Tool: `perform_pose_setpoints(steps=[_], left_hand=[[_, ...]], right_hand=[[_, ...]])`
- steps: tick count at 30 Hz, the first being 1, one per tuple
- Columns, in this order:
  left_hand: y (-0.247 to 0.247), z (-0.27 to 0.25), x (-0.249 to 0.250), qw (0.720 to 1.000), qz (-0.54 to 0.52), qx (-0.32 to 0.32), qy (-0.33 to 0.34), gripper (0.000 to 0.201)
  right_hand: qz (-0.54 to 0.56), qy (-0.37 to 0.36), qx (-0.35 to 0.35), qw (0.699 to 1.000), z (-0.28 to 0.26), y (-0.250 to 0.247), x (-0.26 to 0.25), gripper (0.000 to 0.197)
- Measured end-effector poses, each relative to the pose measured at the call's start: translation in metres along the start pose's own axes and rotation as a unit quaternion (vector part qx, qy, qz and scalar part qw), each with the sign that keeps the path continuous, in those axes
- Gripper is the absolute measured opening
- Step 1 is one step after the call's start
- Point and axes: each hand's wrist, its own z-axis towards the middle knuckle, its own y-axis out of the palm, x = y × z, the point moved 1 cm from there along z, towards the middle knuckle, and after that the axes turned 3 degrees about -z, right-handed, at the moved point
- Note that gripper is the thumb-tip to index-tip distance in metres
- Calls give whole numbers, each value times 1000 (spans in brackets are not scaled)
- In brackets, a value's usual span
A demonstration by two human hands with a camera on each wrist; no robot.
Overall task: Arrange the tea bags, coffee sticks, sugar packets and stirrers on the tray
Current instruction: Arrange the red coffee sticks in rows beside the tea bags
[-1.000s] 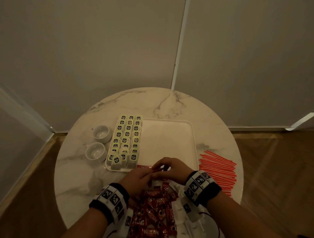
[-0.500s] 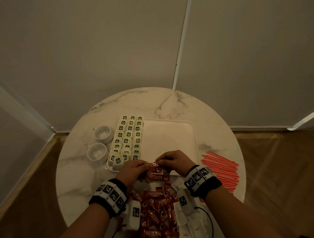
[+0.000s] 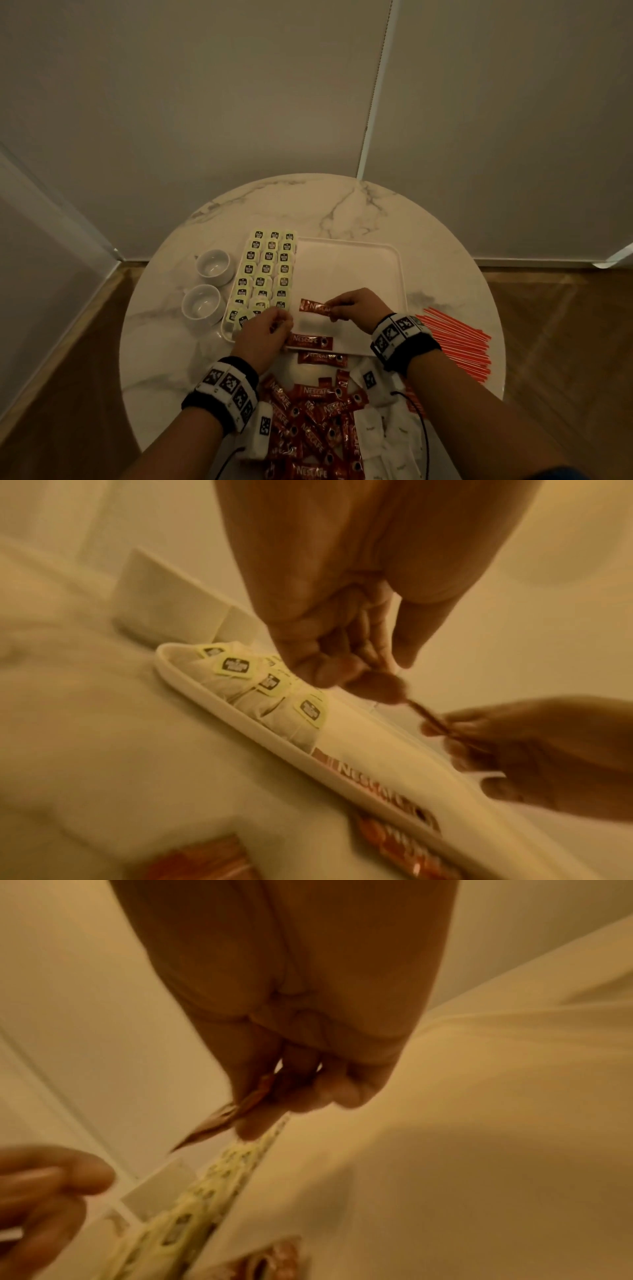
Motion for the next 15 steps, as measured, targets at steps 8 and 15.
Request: perform_pose_setpoints(steps=[8, 15], left_hand=[[38, -19, -19, 900, 398, -80, 162, 40], [48, -21, -37, 874, 457, -80, 144, 48]], right_hand=[[-109, 33, 21, 993, 28, 33, 17, 19], [-184, 22, 28, 982, 36, 47, 17, 15]])
